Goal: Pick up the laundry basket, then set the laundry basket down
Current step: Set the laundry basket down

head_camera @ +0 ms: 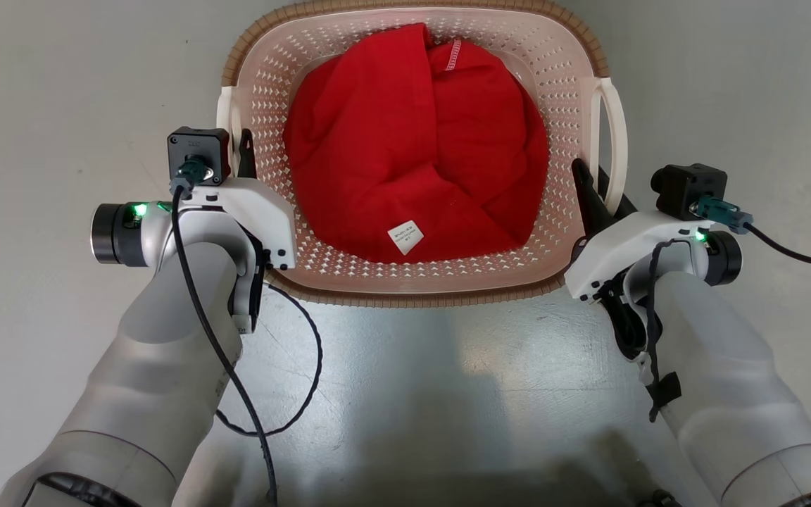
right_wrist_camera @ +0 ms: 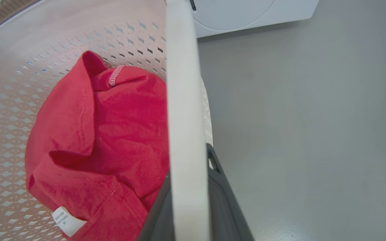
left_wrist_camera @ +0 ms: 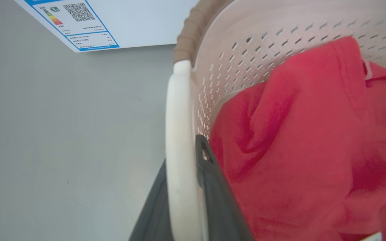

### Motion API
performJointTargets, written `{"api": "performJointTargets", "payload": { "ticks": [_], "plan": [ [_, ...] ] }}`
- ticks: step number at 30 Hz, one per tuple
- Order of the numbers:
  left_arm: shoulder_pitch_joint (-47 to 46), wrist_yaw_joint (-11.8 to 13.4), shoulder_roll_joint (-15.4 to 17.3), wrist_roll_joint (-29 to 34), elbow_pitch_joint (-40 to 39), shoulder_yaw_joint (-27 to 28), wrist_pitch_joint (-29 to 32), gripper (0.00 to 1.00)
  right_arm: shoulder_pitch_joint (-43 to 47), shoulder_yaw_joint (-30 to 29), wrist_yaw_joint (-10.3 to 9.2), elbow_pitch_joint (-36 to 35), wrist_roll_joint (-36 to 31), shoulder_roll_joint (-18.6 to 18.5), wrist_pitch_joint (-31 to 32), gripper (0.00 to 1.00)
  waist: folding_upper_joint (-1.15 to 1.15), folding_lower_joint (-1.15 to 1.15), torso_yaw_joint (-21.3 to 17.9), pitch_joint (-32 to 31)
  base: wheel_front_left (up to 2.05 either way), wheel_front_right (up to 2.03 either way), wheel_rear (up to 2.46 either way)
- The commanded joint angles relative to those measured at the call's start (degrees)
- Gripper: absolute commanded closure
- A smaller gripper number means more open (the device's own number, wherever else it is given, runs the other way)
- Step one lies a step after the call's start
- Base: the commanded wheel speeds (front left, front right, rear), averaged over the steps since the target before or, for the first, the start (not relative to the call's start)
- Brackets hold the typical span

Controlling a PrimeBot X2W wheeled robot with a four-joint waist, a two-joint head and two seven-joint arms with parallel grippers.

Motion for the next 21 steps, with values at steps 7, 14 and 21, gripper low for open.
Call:
{"api": "performJointTargets", "payload": {
  "ticks": [7,14,21],
  "plan": [
    [-1.0,0.2,2.7,1.9,1.1,3.2,-0.4,1.0,1.7,1.3,0.69,-0.2,1.1,0.6,-1.1,1.0,0.0,-0.01,-0.1,0.3,0.0,0.0,0.0],
    [-1.1,0.0,2.5,2.8,1.4,4.2,-0.4,1.0,1.7,1.7,0.69,-0.1,1.8,0.6,-1.1,1.0,0.0,-0.01,-0.1,0.7,0.0,0.0,0.0],
    [-1.2,-0.3,2.3,3.9,1.5,5.3,-0.4,0.83,1.3,1.6,0.69,1.1,2.9,0.6,-1.1,0.0,0.0,-0.01,-0.3,1.0,0.0,0.0,0.0]
  ]
}}
